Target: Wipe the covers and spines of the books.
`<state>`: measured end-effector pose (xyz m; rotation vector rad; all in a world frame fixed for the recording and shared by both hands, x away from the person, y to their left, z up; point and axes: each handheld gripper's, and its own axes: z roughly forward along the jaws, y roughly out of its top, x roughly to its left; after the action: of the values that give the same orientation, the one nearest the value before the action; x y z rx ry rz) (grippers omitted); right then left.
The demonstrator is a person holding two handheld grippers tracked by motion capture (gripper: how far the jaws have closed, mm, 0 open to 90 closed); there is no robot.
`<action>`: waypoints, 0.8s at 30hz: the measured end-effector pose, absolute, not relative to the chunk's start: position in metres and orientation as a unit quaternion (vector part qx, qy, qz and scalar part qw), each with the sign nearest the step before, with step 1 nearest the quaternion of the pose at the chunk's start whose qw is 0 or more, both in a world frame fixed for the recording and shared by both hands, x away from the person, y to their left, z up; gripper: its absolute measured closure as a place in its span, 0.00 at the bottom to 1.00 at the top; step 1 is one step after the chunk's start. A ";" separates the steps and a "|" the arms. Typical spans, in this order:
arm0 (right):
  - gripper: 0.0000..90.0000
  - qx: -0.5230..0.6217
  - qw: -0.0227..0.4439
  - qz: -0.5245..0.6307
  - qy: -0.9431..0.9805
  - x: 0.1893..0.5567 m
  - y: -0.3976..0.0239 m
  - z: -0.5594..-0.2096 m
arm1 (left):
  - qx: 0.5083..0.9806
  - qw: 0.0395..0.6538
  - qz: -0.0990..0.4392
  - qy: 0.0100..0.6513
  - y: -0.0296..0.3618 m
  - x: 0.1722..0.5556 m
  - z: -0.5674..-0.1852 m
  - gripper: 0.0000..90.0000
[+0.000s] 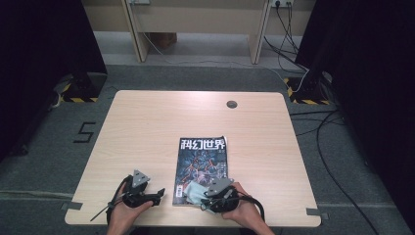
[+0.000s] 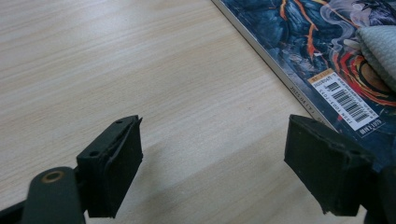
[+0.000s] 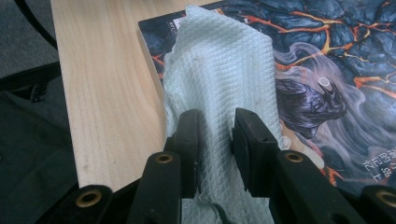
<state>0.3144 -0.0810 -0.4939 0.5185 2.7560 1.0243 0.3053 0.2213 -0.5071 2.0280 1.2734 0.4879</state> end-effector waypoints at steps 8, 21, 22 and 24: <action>0.81 0.191 0.075 0.336 0.919 0.320 -0.093 -0.492 | 0.779 0.348 0.184 0.488 0.223 0.305 -0.507 0.21; 0.82 0.260 0.102 0.324 0.904 0.340 -0.128 -0.490 | 0.786 0.364 0.167 0.471 0.212 0.303 -0.507 0.19; 0.81 0.254 0.109 0.318 0.907 0.338 -0.126 -0.490 | 0.787 0.366 0.163 0.470 0.211 0.302 -0.507 0.19; 0.81 0.254 0.113 0.314 0.908 0.337 -0.125 -0.489 | 0.788 0.372 0.159 0.465 0.206 0.301 -0.507 0.19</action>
<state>0.3370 -0.1246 -0.4893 0.7439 2.6636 0.9224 0.3013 0.2061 -0.5071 2.0197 1.1910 0.4088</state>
